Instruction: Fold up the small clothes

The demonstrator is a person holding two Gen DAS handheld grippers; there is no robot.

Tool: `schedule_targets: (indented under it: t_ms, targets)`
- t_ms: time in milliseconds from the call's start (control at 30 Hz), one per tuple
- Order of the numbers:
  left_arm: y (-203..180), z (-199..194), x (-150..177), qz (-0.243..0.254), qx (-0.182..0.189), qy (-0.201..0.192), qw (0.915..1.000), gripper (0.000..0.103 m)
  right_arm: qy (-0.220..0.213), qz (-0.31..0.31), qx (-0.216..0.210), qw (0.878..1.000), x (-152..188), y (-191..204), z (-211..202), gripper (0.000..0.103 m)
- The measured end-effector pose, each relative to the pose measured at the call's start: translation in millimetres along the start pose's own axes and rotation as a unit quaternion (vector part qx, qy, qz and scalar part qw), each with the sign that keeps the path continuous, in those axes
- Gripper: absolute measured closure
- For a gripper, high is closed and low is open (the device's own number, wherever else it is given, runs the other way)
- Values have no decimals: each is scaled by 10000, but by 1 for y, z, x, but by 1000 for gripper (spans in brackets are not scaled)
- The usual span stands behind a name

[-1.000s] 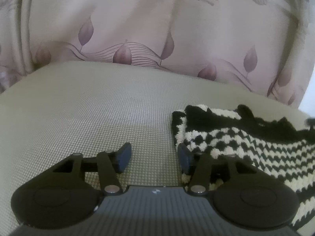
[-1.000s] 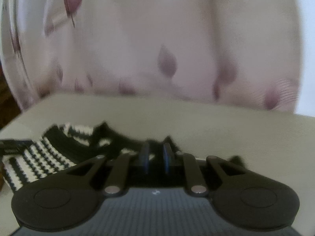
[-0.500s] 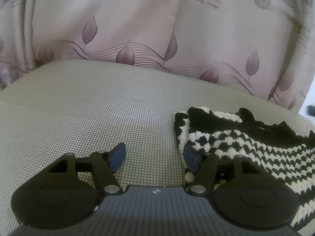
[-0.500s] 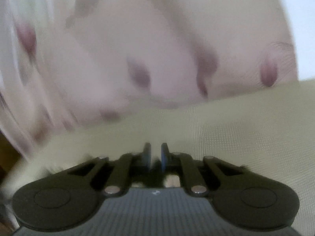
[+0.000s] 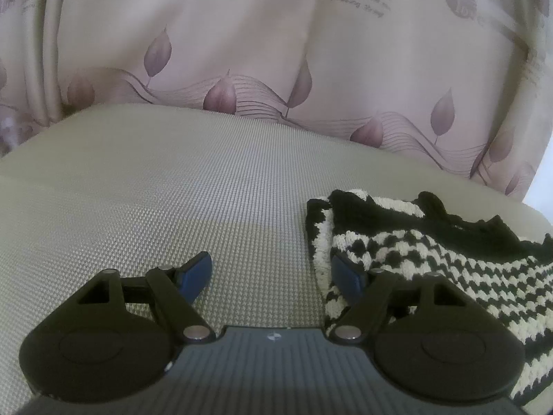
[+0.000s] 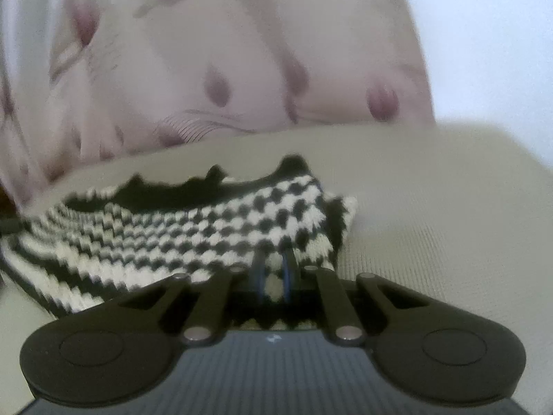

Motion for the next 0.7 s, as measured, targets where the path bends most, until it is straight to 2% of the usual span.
schedule_targets:
  t_ms: [67, 133, 267, 400, 533, 633, 700]
  targets:
    - [1, 0, 0, -39, 78, 18, 10000, 25, -433, 384, -170, 9982, -12, 0, -14, 92]
    - [1, 0, 0, -64, 200, 36, 9998, 22, -612, 129, -52, 9980, -22, 11, -22, 92]
    - [-2, -1, 0, 23, 623, 151, 9979, 13, -544, -424, 267, 9973, -20, 30, -15, 92]
    - [-3, -2, 1, -26, 1106, 302, 9934, 8, -69, -921, 344, 9951, 17, 45, 3, 93]
    - [-3, 1, -2, -251, 1703, 574, 9834, 3, -107, -1199, 489, 9915, 25, 54, 7, 93]
    - [-8, 3, -5, -427, 2323, 866, 9679, 3, -80, -1209, 504, 9914, 26, 54, 8, 93]
    - [-9, 8, -8, -473, 2581, 939, 9604, 3, -86, -1185, 485, 9917, 26, 53, 8, 93]
Point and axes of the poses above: each gripper's, at about its wrist camera, not at the fingertips, and z roughly the way its jaws point, y to its left, x to its underside, the point moved 6 cm from there along z, roughly the way its jaws point, and after that the axes turned 7 degrees about -x, right-handed, at the moved point
